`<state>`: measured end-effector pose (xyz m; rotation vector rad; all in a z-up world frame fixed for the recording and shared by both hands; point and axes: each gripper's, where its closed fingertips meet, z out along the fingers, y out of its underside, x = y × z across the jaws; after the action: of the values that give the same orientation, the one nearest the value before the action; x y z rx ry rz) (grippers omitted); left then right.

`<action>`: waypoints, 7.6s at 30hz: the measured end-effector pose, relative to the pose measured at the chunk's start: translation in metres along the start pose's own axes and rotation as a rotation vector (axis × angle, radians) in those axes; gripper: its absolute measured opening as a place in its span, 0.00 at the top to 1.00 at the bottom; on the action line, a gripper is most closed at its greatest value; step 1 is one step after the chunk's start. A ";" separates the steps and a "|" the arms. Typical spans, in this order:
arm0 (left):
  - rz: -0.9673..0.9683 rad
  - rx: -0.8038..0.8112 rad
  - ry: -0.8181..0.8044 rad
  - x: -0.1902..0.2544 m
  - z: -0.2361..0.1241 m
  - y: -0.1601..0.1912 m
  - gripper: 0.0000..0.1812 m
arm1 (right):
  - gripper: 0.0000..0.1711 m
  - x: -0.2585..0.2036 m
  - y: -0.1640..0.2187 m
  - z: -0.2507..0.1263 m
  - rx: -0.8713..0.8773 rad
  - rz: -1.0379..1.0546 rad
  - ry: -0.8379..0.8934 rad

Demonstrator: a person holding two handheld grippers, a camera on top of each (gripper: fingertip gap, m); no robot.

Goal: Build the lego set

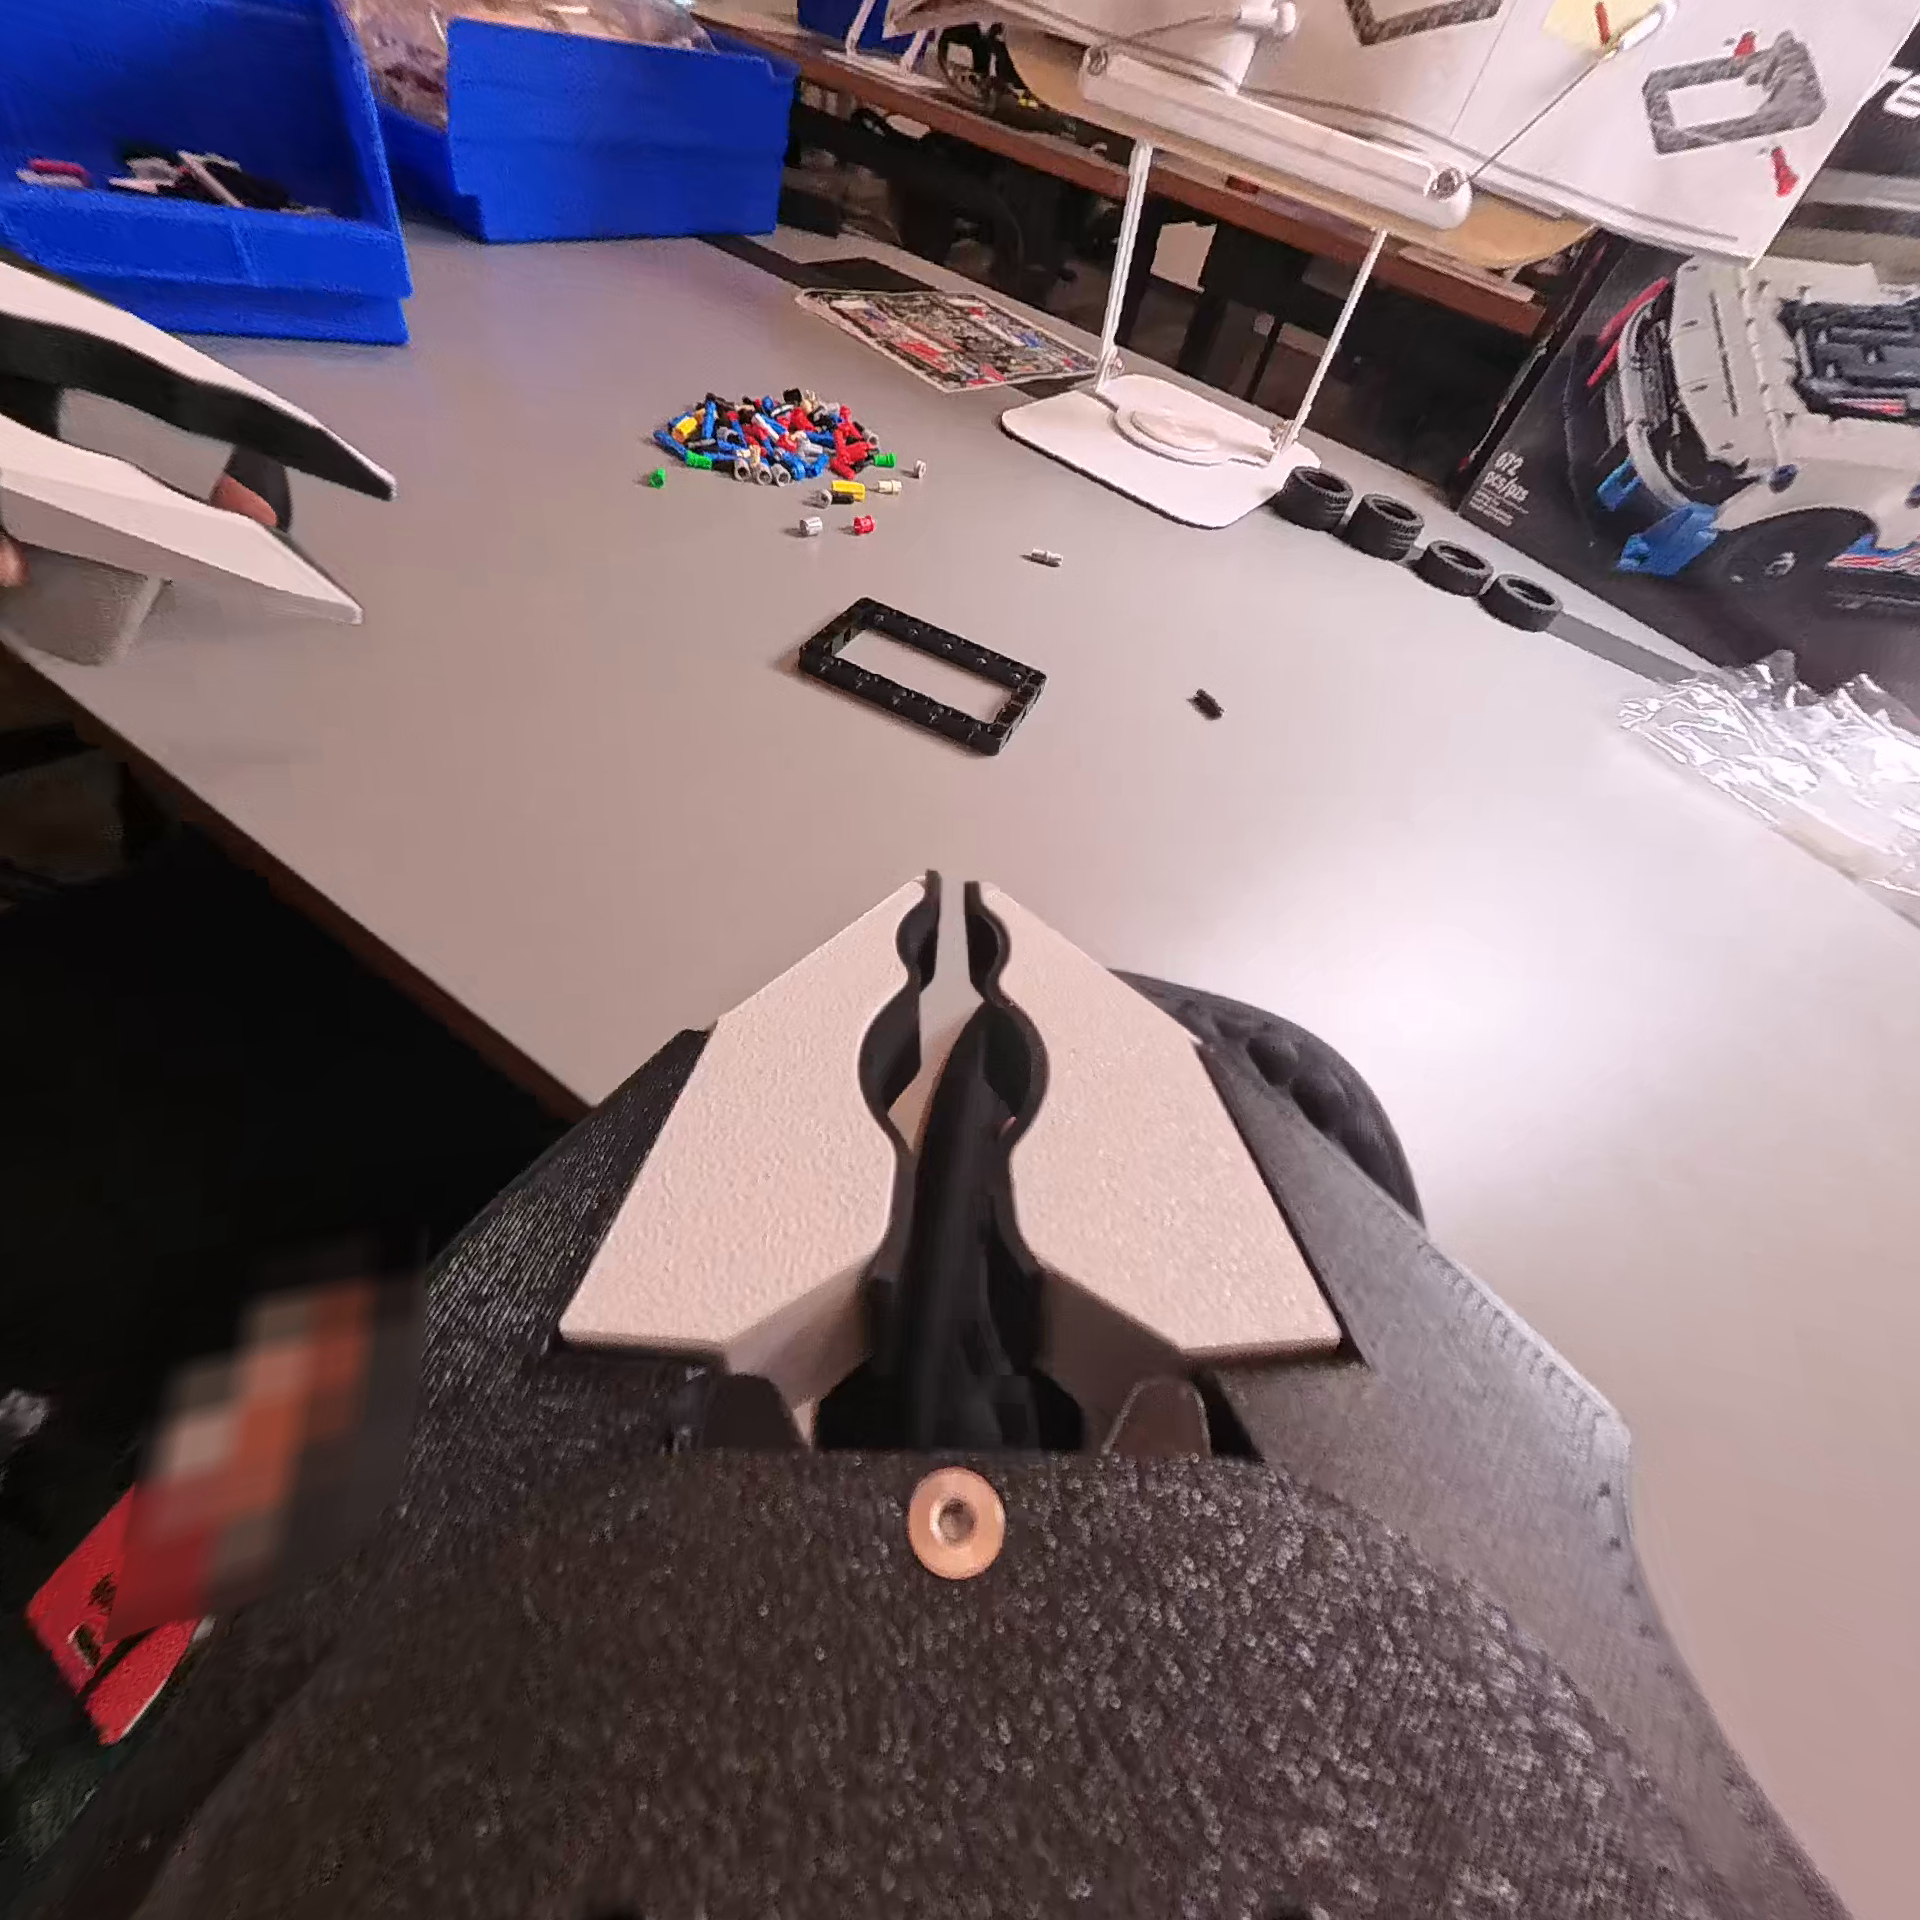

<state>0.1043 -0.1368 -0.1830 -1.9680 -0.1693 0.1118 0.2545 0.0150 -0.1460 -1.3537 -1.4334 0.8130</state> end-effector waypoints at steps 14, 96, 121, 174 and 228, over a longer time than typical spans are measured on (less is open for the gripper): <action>0.114 -0.158 0.080 0.007 0.113 -0.030 0.56 | 0.66 0.016 -0.009 0.029 0.021 0.100 -0.072; 0.039 0.027 0.112 -0.108 0.145 -0.078 0.68 | 0.59 0.445 0.097 0.234 -0.624 0.227 0.324; 0.153 0.151 0.007 -0.095 0.115 -0.117 0.67 | 0.58 0.235 0.006 0.079 -0.031 0.317 0.189; -0.207 -0.155 -0.358 0.267 -0.319 0.279 0.57 | 0.54 -0.141 0.290 -0.412 -0.224 0.448 0.285; -0.124 -0.135 0.112 0.419 -0.007 0.265 0.54 | 0.50 -0.071 0.430 -0.518 -0.378 0.536 0.421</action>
<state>0.5360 -0.1745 -0.4243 -2.0868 -0.2303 -0.0932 0.8778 -0.0604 -0.3990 -2.1095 -0.9242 0.5434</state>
